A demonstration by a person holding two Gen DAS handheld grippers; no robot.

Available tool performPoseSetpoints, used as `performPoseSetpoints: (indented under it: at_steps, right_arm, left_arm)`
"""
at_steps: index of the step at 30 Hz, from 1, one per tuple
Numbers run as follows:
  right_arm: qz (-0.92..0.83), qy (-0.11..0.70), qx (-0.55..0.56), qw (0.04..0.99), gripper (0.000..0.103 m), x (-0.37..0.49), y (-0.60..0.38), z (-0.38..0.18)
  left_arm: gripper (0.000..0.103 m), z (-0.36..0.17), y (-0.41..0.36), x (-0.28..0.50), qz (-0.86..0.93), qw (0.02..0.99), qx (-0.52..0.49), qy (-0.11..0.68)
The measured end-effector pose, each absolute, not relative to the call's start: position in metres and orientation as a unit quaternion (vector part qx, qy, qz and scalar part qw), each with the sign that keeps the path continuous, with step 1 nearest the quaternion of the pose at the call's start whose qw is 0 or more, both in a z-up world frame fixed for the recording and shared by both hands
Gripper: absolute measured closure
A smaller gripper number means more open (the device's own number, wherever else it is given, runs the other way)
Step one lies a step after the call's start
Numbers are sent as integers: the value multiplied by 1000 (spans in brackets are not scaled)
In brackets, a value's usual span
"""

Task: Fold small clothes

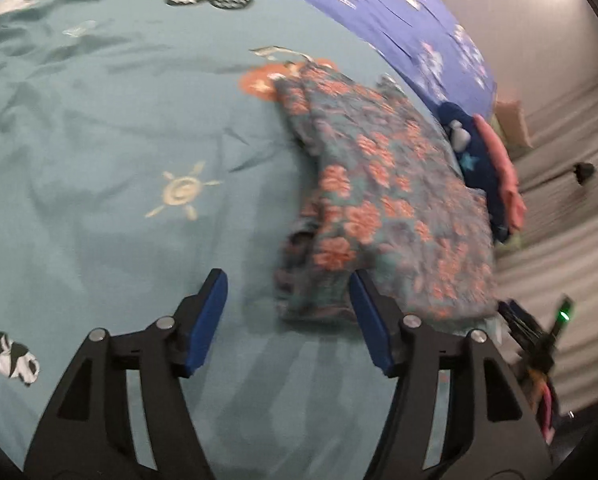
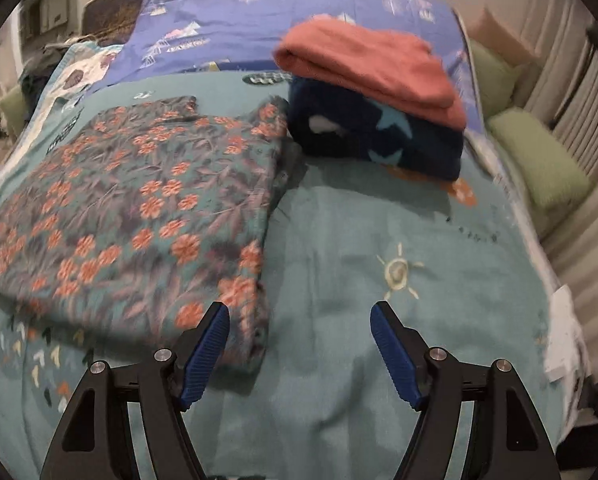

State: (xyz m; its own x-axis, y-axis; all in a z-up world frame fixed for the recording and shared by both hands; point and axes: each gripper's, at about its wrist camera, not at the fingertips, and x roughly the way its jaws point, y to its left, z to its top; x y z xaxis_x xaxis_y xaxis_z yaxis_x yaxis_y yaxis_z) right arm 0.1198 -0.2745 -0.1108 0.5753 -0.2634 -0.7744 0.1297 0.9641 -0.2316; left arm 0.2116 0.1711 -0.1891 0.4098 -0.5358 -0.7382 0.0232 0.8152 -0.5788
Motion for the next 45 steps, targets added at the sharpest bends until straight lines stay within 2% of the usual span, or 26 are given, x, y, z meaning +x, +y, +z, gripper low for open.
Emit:
performPoseSetpoints:
  at_steps: [2, 6, 8, 11, 15, 18, 28, 37, 40, 45]
  right_arm:
    - [-108, 419, -104, 896, 28, 121, -251, -104]
    - [-26, 396, -49, 916, 28, 135, -207, -91]
    - [5, 394, -34, 918, 28, 143, -185, -94]
    - [33, 395, -45, 917, 28, 152, -149, -106]
    - [62, 416, -26, 907, 30, 154, -131, -135]
    - [61, 420, -3, 905, 30, 144, -148, -149]
    - [-22, 411, 77, 908, 30, 104, -258, -147]
    - [-76, 409, 20, 909, 29, 84, -259, -134]
    - [-84, 378, 24, 922, 29, 82, -256, -114]
    - [-27, 363, 1, 931, 27, 98, -209, -105]
  left_arm:
    - [39, -175, 169, 208, -145, 827, -238, 488]
    - [39, -120, 138, 190, -184, 878, -204, 393]
    - [39, -110, 118, 186, -235, 871, -208, 377]
    - [39, -121, 81, 184, -293, 846, -214, 390]
    - [39, -169, 49, 187, -322, 796, -226, 460]
    - [40, -176, 60, 176, -332, 805, -238, 431]
    - [40, -190, 125, 171, -276, 808, -265, 447]
    - [39, -207, 210, 157, -131, 825, -306, 456]
    - [39, -189, 210, 154, -155, 835, -313, 425]
    - [36, -154, 151, 164, -254, 842, -282, 383]
